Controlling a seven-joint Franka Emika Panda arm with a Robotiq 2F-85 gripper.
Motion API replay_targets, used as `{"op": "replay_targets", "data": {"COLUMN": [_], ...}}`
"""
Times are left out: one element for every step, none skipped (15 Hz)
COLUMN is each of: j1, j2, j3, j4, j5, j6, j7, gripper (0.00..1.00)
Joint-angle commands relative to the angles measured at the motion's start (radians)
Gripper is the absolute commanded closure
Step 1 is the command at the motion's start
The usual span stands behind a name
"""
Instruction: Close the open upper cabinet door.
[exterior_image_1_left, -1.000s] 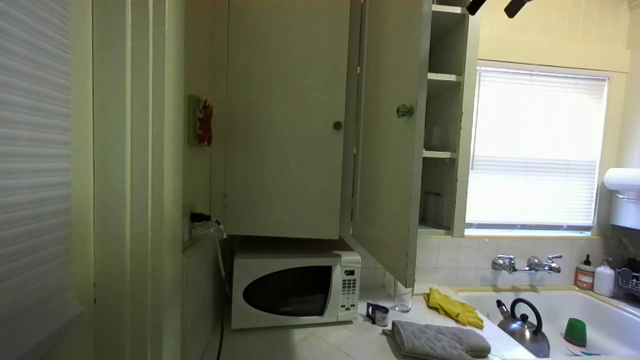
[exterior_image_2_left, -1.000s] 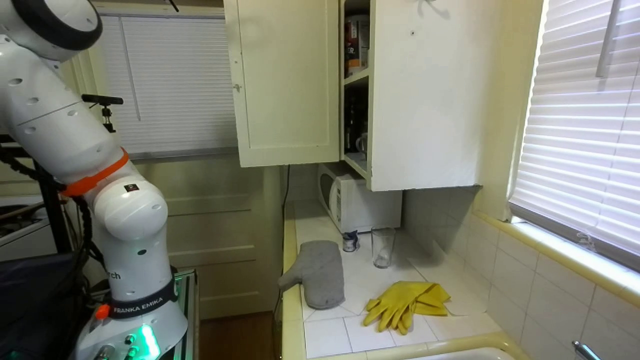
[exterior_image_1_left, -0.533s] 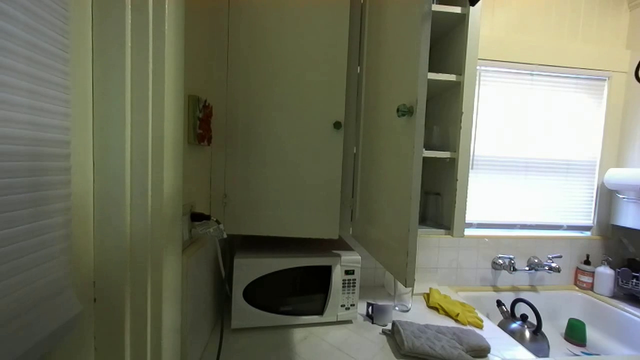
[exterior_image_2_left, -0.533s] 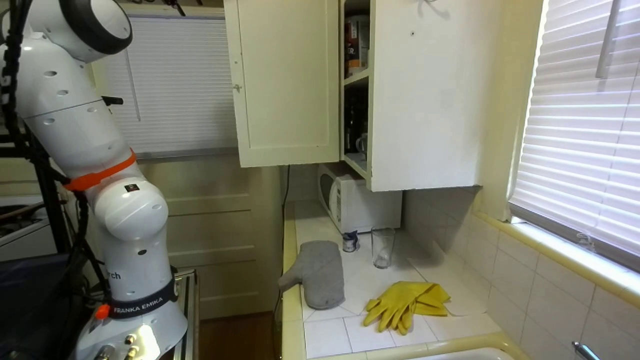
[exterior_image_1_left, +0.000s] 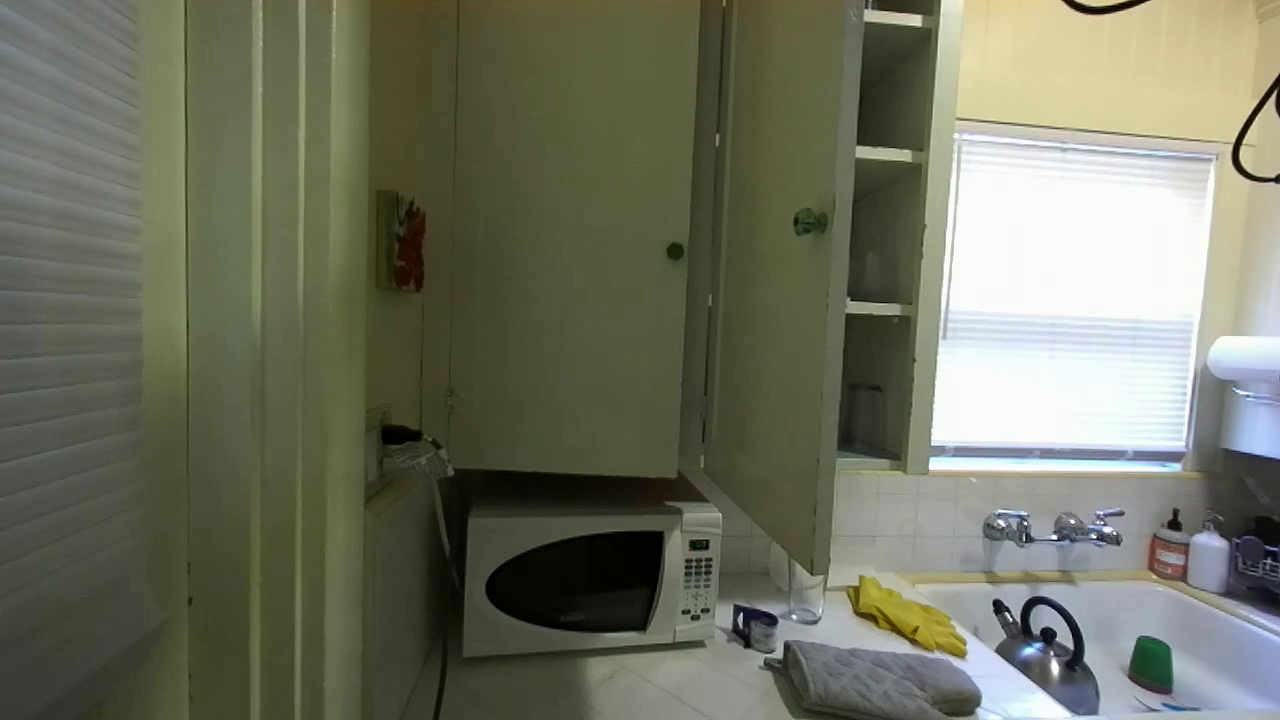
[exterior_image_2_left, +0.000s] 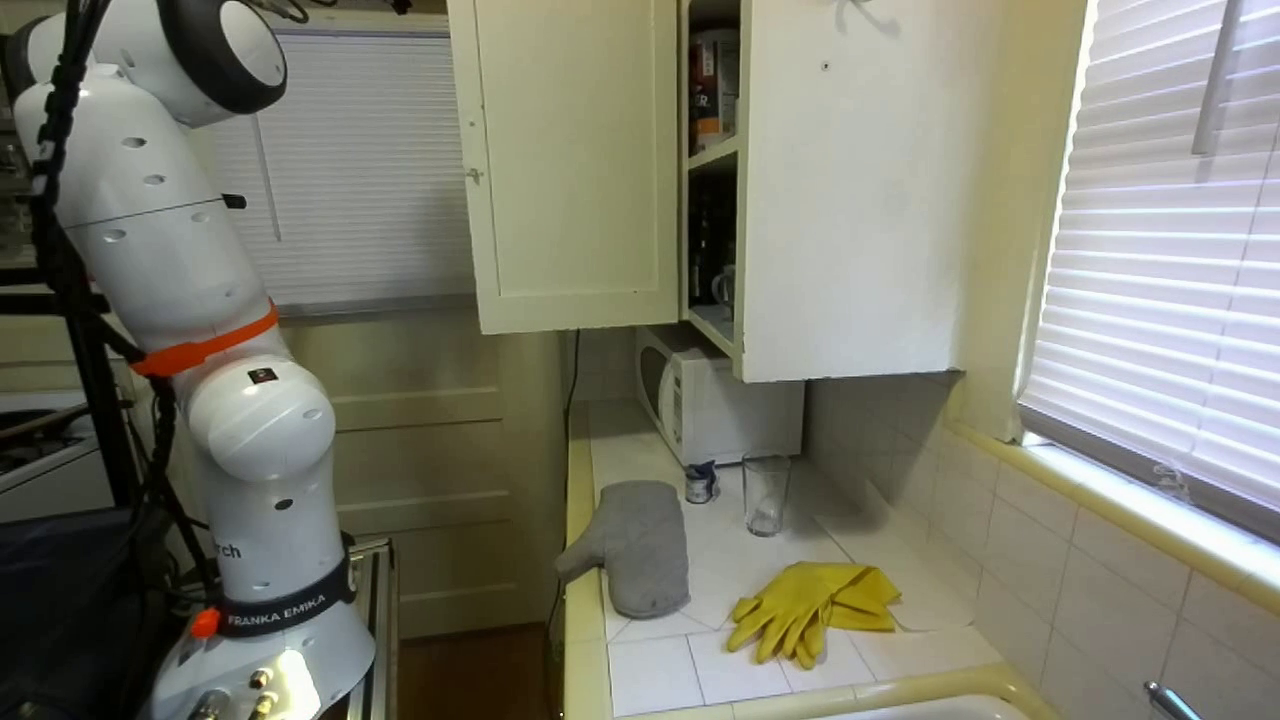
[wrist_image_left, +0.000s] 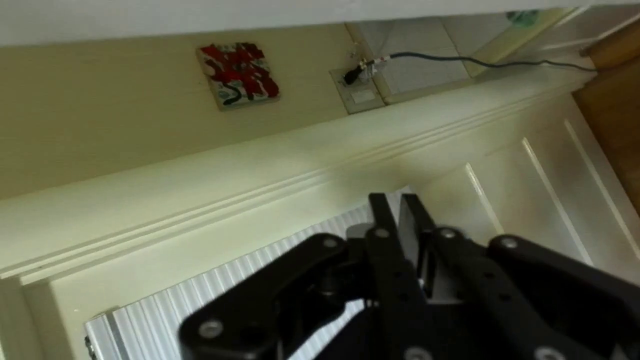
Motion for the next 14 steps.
{"op": "replay_targets", "data": {"j1": [-0.029,-0.036,-0.036,-0.037,-0.041,-0.049,-0.058,-0.095,-0.106,-0.123,-0.137,-0.148,-0.156,-0.164], "j2": [-0.006,-0.014,-0.015,-0.017,-0.020,-0.027,-0.032,-0.034,-0.035,-0.037,-0.037,-0.039,-0.040,-0.041], "j3": [0.028,0.030,0.033,0.034,0.036,0.041,0.045,0.072,0.079,0.091,0.100,0.105,0.109,0.112], "j4": [0.037,0.020,0.010,-0.008,-0.022,-0.038,-0.050,-0.046,-0.051,-0.052,-0.051,-0.054,-0.055,-0.056], "j5": [-0.125,-0.158,-0.180,-0.198,-0.219,-0.251,-0.281,-0.314,-0.335,-0.357,-0.367,-0.371,-0.374,-0.378], "j6": [0.046,0.079,0.101,0.124,0.142,0.157,0.167,0.151,0.144,0.128,0.110,0.095,0.083,0.070], "j7": [-0.081,-0.071,-0.065,-0.045,-0.031,-0.020,-0.009,0.001,0.015,0.031,0.044,0.051,0.063,0.073], "gripper": [1.00,1.00,1.00,1.00,1.00,1.00,1.00,1.00,1.00,1.00,1.00,1.00,1.00,1.00]}}
